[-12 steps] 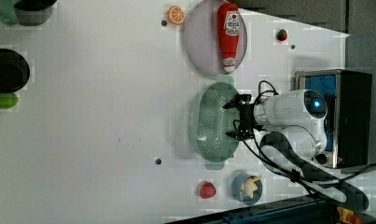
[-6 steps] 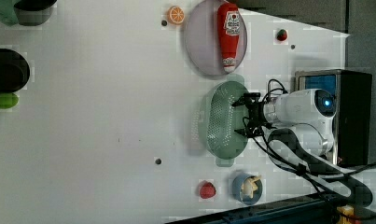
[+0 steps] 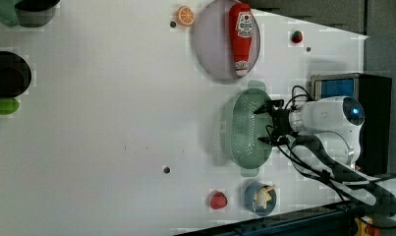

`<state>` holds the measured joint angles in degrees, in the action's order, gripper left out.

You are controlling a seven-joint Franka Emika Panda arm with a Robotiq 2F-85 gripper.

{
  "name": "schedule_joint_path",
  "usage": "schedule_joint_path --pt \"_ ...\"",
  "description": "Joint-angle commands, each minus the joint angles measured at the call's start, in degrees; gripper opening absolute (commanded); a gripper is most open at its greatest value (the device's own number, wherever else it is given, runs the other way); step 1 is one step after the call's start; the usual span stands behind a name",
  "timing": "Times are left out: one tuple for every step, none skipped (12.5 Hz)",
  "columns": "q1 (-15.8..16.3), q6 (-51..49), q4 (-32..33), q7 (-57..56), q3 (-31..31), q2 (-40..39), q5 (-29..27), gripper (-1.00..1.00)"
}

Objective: Drag strainer left to right.

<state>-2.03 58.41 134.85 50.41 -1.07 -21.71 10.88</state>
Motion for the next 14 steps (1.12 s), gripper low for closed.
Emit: schedule_joint_path --pt "-1.0 1.2 -0.8 -4.9 3.9 0.3 -0.3 1.00" --pt "-1.0 1.2 -0.8 -5.8 4.7 0.3 -0.3 1.00" --pt "-1.1 1.3 -0.8 -7.1 5.5 0.3 -0.3 1.00" --pt "-1.1 1.3 -0.8 -7.4 6.4 0.3 -0.3 1.00" --pt "-1.1 1.3 -0.8 -7.4 7.1 0.3 -0.3 1.00" --pt "-1.1 1.3 -0.9 -7.4 7.8 0.3 -0.3 1.00" --pt "-1.1 1.6 -1.0 -7.4 8.0 0.3 -0.3 1.00" --pt "-1.0 1.6 -1.1 -7.4 8.0 0.6 -0.3 1.00" --pt "-1.0 1.6 -0.9 -8.1 7.6 1.8 -0.3 1.00" --pt "-1.0 0.7 -0.7 -11.3 6.7 3.9 -0.3 1.00" --pt "-0.9 -0.7 -0.4 -16.1 6.0 6.9 -0.3 1.00" --pt "-0.9 -2.6 -0.4 -22.0 5.6 10.4 -0.4 1.00" --pt "-0.9 -5.4 -0.8 -27.6 5.5 14.0 -0.4 1.00" --pt "-0.9 -9.6 -1.8 -32.5 5.1 17.6 -0.5 1.00"
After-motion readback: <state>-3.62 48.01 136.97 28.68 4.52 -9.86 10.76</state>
